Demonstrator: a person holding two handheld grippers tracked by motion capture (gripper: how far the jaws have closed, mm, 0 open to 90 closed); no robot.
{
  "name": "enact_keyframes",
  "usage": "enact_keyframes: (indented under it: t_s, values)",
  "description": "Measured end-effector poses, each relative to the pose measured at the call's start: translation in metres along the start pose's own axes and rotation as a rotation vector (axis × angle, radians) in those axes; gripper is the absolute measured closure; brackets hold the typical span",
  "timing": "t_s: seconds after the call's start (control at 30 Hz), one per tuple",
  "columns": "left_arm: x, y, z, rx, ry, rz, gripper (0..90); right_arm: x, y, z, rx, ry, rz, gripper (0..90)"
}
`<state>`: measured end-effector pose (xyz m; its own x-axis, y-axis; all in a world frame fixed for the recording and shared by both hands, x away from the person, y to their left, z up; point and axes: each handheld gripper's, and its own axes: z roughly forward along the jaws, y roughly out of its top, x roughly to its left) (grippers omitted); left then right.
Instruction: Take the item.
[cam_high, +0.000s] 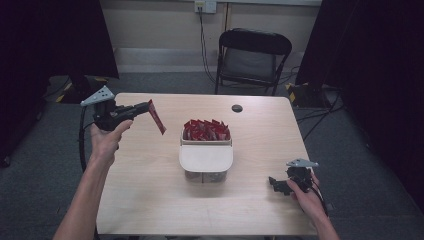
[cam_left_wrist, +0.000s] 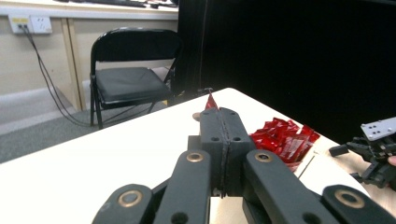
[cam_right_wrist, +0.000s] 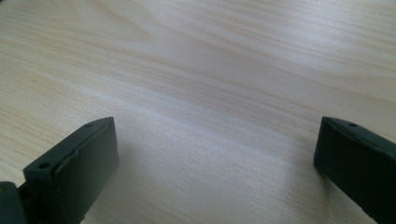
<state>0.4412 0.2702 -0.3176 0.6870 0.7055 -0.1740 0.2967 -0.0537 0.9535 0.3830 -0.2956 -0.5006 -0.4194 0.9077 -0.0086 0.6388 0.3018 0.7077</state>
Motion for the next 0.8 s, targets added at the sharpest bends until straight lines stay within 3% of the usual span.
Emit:
enact_keyframes:
  t_s: [0.43, 0.53, 0.8]
  values:
    - [0.016, -0.024, 0.019, 0.051, 0.016, -0.013, 90.0, 0.000, 0.000, 0.000, 0.000, 0.000, 0.000, 0.0]
    - [0.022, -0.033, 0.024, 0.054, 0.008, -0.037, 90.0, 0.000, 0.000, 0.000, 0.000, 0.001, -0.001, 0.0]
    - [0.028, -0.049, 0.035, 0.098, 0.025, -0.027, 90.0, 0.000, 0.000, 0.000, 0.000, 0.001, -0.001, 0.0]
